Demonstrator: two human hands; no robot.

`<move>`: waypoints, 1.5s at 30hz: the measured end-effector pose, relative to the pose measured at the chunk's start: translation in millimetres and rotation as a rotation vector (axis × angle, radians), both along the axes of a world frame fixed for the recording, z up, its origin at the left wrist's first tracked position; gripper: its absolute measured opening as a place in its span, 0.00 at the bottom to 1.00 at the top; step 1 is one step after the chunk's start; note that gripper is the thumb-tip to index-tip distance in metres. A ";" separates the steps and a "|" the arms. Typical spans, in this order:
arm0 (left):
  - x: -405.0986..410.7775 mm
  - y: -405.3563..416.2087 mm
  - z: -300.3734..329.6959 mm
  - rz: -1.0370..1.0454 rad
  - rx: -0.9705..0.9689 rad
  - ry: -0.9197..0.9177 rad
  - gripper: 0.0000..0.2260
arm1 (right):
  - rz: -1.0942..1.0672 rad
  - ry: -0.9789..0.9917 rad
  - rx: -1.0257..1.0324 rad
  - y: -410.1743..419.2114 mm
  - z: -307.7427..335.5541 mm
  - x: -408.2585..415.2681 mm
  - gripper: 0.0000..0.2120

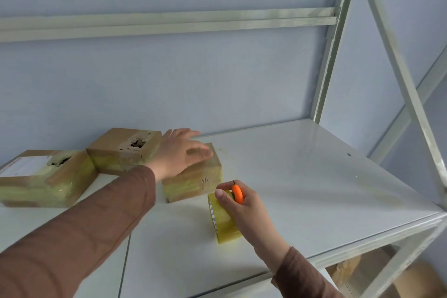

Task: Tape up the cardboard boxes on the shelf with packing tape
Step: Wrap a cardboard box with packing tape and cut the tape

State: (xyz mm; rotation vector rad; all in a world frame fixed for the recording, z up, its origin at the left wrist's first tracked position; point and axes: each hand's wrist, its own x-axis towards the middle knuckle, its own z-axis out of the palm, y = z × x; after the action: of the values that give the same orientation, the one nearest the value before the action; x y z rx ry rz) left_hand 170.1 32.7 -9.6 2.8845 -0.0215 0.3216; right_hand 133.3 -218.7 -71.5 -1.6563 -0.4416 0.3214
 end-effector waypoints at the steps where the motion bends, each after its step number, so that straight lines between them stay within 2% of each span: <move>1: -8.8 6.5 -0.7 0.013 0.098 0.195 0.41 | 0.020 0.003 0.014 -1.3 -0.5 0.3 0.08; 2: -15.7 11.2 -1.2 0.032 0.150 0.345 0.43 | 0.042 0.011 0.030 -2.5 -0.6 -0.2 0.08; 3: -20.2 13.5 -1.5 0.044 0.163 0.421 0.44 | 0.068 0.025 0.047 -3.7 -0.2 -1.2 0.08; 5: -22.9 12.7 4.5 0.043 0.101 0.441 0.43 | 0.107 0.057 0.079 -5.2 5.2 -2.2 0.08; 6: -21.8 11.9 11.7 0.024 -0.022 0.471 0.40 | 0.112 0.067 0.107 -5.5 12.1 -0.6 0.09; 9: -18.3 9.4 28.7 -0.038 -0.570 0.713 0.29 | 0.116 0.102 0.227 -9.1 43.4 14.4 0.12; 11: -19.6 10.9 33.9 0.040 -0.693 0.760 0.30 | 0.155 0.096 0.247 -10.6 66.3 26.0 0.14; 13: -20.1 13.2 36.0 0.099 -0.636 0.701 0.32 | 0.163 0.092 0.230 -7.3 80.0 34.5 0.15; 16: -19.9 10.3 36.0 0.009 -0.510 0.475 0.29 | 0.168 0.031 0.235 1.4 81.7 37.6 0.16; 20: -21.6 3.2 20.1 -0.073 -0.207 0.250 0.22 | 0.182 -0.146 0.212 9.5 69.3 37.0 0.15; 24: -21.0 4.5 15.5 -0.156 -0.269 0.286 0.20 | 0.188 -0.168 0.155 12.7 56.7 40.3 0.12; 27: -19.9 5.8 14.0 -0.174 -0.094 0.301 0.32 | 0.222 -0.216 0.077 16.7 56.3 46.7 0.06; 29: -18.1 6.2 12.1 -0.178 -0.037 0.280 0.33 | 0.232 -0.239 0.033 19.5 59.6 50.8 0.09; 32: -18.3 5.2 9.4 -0.202 -0.072 0.250 0.27 | 0.207 -0.277 0.058 16.6 62.3 50.3 0.15; 34: -16.4 6.2 7.7 -0.218 -0.022 0.246 0.26 | 0.174 -0.305 0.097 7.8 57.5 40.7 0.19; 37: -15.4 7.3 6.0 -0.187 0.085 0.294 0.29 | 0.133 -0.295 0.080 -11.0 32.4 18.5 0.20; 40: -15.1 7.4 8.8 -0.166 0.015 0.332 0.29 | 0.102 -0.232 -0.007 -26.0 8.2 2.8 0.20; 42: -12.6 10.5 14.6 -0.168 -0.111 0.352 0.29 | 0.067 -0.184 -0.060 -31.9 4.8 -0.3 0.21; 45: -7.8 19.3 29.9 -0.180 -0.551 0.421 0.26 | 0.051 -0.104 -0.109 -39.8 18.6 -1.8 0.23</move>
State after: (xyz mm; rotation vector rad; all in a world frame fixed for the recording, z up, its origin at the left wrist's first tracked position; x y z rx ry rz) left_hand 162.3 52.0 20.3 2.3236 -0.1006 -0.2767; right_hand 131.5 -258.5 -52.9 -1.7754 -0.5537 0.3028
